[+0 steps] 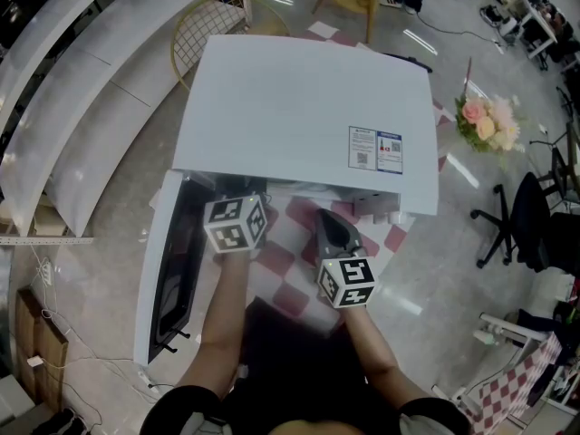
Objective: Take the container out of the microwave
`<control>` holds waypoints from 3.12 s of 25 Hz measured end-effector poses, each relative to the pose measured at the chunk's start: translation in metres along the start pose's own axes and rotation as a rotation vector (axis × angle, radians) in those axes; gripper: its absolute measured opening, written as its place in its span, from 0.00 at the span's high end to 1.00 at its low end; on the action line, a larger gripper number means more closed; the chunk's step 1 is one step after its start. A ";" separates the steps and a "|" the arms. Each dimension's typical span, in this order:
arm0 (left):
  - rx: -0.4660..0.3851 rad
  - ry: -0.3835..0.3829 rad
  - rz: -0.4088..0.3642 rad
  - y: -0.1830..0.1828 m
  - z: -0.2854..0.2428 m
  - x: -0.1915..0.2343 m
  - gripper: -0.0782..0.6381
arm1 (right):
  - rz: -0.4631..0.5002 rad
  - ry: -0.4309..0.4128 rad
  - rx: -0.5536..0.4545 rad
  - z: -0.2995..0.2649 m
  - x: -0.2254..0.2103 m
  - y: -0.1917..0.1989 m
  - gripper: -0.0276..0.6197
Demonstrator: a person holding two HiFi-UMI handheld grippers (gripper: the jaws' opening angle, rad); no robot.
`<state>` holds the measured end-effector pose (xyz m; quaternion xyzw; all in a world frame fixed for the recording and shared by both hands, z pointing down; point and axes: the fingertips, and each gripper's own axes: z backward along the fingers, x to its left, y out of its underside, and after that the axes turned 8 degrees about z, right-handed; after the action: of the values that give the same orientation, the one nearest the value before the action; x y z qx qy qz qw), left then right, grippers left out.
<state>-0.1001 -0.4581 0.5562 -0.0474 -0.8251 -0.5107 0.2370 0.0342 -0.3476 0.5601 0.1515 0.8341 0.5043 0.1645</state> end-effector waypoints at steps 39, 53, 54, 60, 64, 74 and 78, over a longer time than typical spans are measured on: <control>-0.016 -0.022 0.052 -0.006 0.004 0.007 0.85 | -0.005 0.019 0.005 0.002 -0.001 0.005 0.95; -0.050 -0.027 0.103 -0.014 0.012 0.009 0.85 | -0.002 0.019 -0.005 0.005 0.002 0.002 0.96; -0.051 -0.027 0.107 -0.014 0.013 0.009 0.85 | -0.001 0.018 -0.007 0.005 0.002 0.002 0.96; -0.053 -0.019 0.116 -0.013 0.016 0.004 0.85 | -0.001 0.014 -0.012 0.006 0.004 0.000 0.96; -0.050 -0.019 0.119 -0.012 0.020 0.003 0.85 | 0.002 0.011 -0.012 0.006 0.006 0.001 0.95; -0.046 -0.016 0.127 -0.006 0.029 0.001 0.85 | 0.000 0.008 -0.018 0.012 0.009 0.000 0.96; -0.046 -0.013 0.129 -0.003 0.033 -0.002 0.85 | 0.001 0.009 -0.019 0.016 0.008 0.002 0.96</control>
<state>-0.1106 -0.4302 0.5407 -0.1092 -0.8099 -0.5129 0.2628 0.0336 -0.3305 0.5534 0.1483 0.8299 0.5129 0.1620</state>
